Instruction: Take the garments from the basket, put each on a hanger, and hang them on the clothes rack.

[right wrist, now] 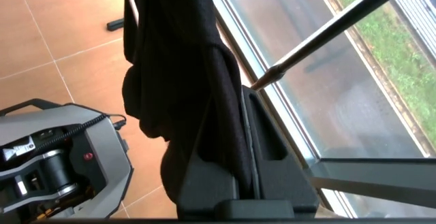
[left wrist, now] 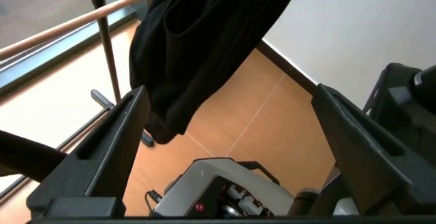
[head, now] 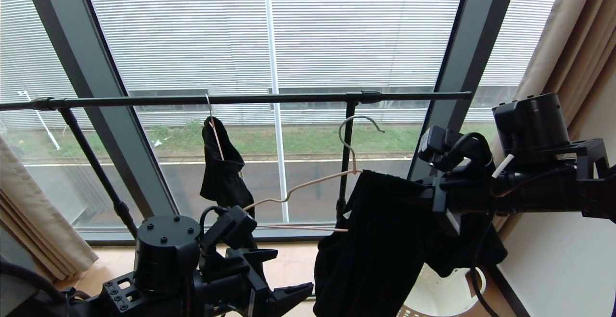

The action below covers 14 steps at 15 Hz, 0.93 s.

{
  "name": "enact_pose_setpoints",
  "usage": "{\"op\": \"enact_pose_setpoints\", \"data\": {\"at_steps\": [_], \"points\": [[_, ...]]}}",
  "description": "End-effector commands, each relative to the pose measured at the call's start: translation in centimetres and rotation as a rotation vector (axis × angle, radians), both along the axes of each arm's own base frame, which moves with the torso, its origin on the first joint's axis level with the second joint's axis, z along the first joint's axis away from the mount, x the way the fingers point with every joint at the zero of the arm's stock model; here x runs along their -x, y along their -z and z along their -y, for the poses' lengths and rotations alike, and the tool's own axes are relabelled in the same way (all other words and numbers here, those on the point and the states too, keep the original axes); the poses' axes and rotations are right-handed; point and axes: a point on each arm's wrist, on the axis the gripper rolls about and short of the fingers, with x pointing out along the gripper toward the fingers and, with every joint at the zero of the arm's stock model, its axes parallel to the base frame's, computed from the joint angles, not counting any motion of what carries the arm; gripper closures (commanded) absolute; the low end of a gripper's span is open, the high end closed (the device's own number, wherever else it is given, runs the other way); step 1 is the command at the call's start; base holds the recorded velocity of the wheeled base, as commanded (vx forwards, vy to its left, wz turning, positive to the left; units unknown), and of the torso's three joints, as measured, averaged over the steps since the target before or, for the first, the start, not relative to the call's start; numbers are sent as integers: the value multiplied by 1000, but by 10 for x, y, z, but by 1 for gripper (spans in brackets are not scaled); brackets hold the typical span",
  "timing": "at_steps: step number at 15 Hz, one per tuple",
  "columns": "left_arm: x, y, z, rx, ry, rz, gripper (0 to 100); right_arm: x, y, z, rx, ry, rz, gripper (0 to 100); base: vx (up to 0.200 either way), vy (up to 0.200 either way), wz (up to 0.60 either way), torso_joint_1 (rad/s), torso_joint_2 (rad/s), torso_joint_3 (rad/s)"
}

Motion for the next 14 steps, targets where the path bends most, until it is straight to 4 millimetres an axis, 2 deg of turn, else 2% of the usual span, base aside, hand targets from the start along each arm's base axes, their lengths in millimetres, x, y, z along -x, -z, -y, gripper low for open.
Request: {"op": "enact_pose_setpoints", "data": {"at_steps": [1,5,14], "points": [[-4,9,2,-20,-6,-27,0,11,-4,-3,-4,-28,13,100,0,0,0,0,0,0],[-5,9,2,-24,-36,-11,0,22,-5,-8,-5,-61,14,100,0,0,0,0,0,0],[-10,26,13,-24,-72,25,0,31,-1,-21,2,-119,0,100,0,0,0,0,0,0]]}}
